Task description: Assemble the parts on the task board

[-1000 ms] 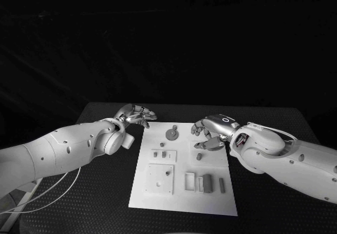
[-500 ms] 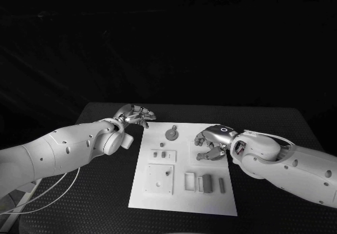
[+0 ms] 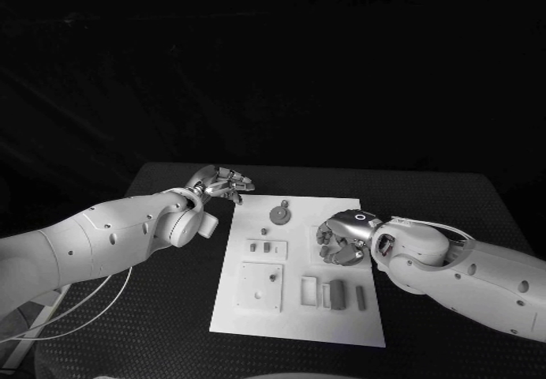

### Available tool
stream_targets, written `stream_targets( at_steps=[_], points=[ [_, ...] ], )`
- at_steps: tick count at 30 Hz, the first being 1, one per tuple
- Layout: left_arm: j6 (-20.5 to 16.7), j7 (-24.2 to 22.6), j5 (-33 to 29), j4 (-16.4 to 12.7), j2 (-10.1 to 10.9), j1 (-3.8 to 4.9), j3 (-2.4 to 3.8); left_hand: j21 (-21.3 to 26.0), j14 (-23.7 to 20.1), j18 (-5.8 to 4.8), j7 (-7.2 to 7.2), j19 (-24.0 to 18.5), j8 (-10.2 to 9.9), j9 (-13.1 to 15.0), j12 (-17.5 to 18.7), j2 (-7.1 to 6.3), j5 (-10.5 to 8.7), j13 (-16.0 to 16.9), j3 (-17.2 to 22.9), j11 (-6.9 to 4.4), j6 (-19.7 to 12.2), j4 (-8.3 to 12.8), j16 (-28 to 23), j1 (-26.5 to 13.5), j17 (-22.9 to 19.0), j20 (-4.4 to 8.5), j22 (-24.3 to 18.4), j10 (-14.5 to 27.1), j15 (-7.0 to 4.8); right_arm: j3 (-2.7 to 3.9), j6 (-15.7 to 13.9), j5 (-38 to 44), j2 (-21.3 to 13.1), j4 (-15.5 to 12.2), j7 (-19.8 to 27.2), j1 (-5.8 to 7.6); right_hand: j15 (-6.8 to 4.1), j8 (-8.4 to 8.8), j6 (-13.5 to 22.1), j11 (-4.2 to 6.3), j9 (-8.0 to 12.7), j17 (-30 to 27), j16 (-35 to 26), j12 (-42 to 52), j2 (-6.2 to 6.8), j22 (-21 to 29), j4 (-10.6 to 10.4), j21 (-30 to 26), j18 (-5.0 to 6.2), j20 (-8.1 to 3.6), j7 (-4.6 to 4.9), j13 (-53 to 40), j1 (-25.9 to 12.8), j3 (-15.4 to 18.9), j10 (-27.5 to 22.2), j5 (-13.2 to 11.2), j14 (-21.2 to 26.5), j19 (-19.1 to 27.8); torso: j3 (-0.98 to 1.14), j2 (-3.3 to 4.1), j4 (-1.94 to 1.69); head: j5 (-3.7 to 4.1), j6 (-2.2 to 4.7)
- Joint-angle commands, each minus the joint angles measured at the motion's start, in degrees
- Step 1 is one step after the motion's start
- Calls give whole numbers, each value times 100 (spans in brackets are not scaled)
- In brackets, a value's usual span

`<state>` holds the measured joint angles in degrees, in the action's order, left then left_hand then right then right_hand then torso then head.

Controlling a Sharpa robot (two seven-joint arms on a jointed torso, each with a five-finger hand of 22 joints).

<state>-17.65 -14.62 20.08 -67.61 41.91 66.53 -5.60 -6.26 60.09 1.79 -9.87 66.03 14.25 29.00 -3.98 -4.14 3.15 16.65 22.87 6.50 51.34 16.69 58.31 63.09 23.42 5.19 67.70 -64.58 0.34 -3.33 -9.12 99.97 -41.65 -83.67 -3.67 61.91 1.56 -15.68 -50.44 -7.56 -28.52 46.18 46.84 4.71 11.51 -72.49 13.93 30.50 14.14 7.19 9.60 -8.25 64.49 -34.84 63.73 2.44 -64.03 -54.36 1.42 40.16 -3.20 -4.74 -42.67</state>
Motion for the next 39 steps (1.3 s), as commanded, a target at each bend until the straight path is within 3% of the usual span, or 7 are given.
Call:
stream_targets(
  at_steps=[1,6,13,22,33,39],
  points=[
    [59,-66,-39,-5,-14,8,4,33,-47,84,-4,-40,3,-8,-2,46,-24,-8,-30,23,-6,-10,-29,15,9,5,5,12,5,0,55,155,30,11,1,-20,-60,-54,-98,22,-16,-10,40,59,-140,-14,103,-12,86,-30,-14,-16,19,22,105,33,-26,-23,-2,2,-2,0,-13],
    [60,-62,-39,-5,-11,8,4,34,-47,83,-6,-39,2,-9,0,49,-24,-9,-32,24,-9,-12,-29,12,10,4,5,16,6,-10,52,192,65,52,-11,-33,-116,-130,-230,84,-35,-31,53,140,-310,-23,242,-20,86,-33,-73,-44,29,74,285,33,-45,-45,-2,2,-6,0,-30],
    [72,-60,-40,-3,-12,8,4,36,-47,83,-7,-39,2,-10,1,52,-24,-10,-34,25,-11,-13,-30,9,11,4,5,18,7,-22,55,259,98,91,-16,-51,-166,-185,-334,138,-48,-50,66,206,-459,-27,274,-32,86,-48,-121,-75,116,70,437,33,-72,-70,-2,2,2,-7,-48],
    [79,-57,-43,5,-17,8,4,37,-47,83,-8,-38,1,-11,1,56,-24,-11,-35,26,-13,-14,-30,6,13,4,6,20,8,-29,9,286,133,126,-18,-72,-193,-212,-388,167,-55,-63,78,230,-547,-33,278,-36,86,-59,-146,-92,204,68,505,33,-94,-93,-2,0,1,-3,-53],
    [75,-55,-43,4,-14,8,4,38,-47,83,-9,-37,1,-12,2,61,-24,-12,-35,27,-15,-14,-30,5,15,4,6,23,9,-31,-235,388,142,132,-55,-100,-276,-305,-569,254,-92,-45,190,314,-858,-80,290,27,86,-117,-216,-148,425,45,712,35,-250,-234,-3,-1,4,-10,-63],
    [72,-56,-43,4,-12,8,4,38,-47,84,-9,-37,1,-13,2,63,-24,-12,-35,27,-16,-13,-30,6,15,4,6,24,9,-31,-348,442,136,116,-96,-103,-320,-343,-649,299,-111,-36,234,354,-911,-103,289,54,86,-150,-247,-184,441,69,808,34,-307,-297,-3,-1,4,-14,-69]
  ],
)
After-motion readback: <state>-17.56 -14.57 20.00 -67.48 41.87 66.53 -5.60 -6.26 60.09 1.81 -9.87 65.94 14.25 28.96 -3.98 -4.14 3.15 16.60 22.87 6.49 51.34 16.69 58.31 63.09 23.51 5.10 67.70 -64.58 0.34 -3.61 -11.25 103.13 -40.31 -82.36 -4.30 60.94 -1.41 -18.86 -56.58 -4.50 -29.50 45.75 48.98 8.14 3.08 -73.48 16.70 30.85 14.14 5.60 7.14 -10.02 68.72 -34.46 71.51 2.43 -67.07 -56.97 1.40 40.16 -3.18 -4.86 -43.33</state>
